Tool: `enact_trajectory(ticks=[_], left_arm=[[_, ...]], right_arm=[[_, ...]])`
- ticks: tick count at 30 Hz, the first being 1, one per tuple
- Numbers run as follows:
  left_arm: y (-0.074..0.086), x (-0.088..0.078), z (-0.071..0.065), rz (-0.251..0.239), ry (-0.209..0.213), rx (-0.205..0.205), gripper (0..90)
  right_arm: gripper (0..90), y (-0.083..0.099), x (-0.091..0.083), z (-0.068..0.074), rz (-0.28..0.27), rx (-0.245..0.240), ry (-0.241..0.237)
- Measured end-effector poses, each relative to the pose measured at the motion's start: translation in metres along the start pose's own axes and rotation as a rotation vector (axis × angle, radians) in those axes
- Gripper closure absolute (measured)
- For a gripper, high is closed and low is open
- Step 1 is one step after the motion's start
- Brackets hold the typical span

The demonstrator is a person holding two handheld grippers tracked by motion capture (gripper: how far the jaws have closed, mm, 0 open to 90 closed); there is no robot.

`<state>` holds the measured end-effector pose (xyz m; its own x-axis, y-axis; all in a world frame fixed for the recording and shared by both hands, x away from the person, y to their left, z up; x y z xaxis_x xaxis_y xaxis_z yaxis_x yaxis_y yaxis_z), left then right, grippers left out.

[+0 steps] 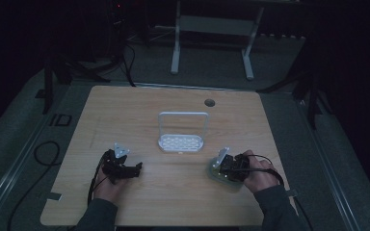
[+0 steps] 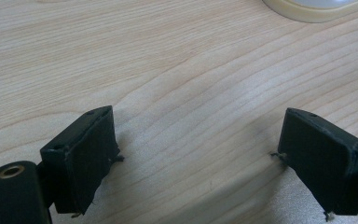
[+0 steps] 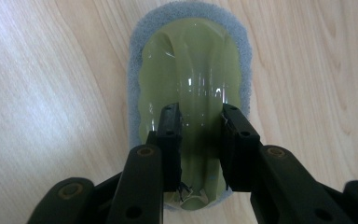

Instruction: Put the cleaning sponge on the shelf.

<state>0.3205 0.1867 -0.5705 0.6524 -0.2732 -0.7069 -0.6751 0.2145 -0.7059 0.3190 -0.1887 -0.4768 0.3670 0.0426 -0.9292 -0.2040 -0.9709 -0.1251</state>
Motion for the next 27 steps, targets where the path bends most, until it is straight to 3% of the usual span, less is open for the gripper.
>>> enact_trajectory(ticks=[14, 27], left_arm=[[0.000, 0.000, 0.000, 0.000, 0.000, -0.001, 11.5], [0.000, 0.000, 0.000, 0.000, 0.000, -0.002, 11.5]], right_arm=[[71.8, -0.021, -0.004, -0.002, -0.087, -0.047, 0.068], [71.8, -0.040, -0.003, -0.008, -0.142, -0.077, 0.096]])
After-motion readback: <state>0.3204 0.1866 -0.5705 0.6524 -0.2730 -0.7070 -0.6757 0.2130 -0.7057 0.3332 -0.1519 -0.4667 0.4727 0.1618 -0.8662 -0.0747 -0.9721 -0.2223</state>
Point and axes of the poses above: each handheld gripper's, and its own axes: x roughly forward along the jaws, y roughly out of its underside, z roughly to its left, the point moved 1 cm from there along x, roughly forward along the jaws, and after that the axes turned 3 degrees about -x, right-handed, at the moved point
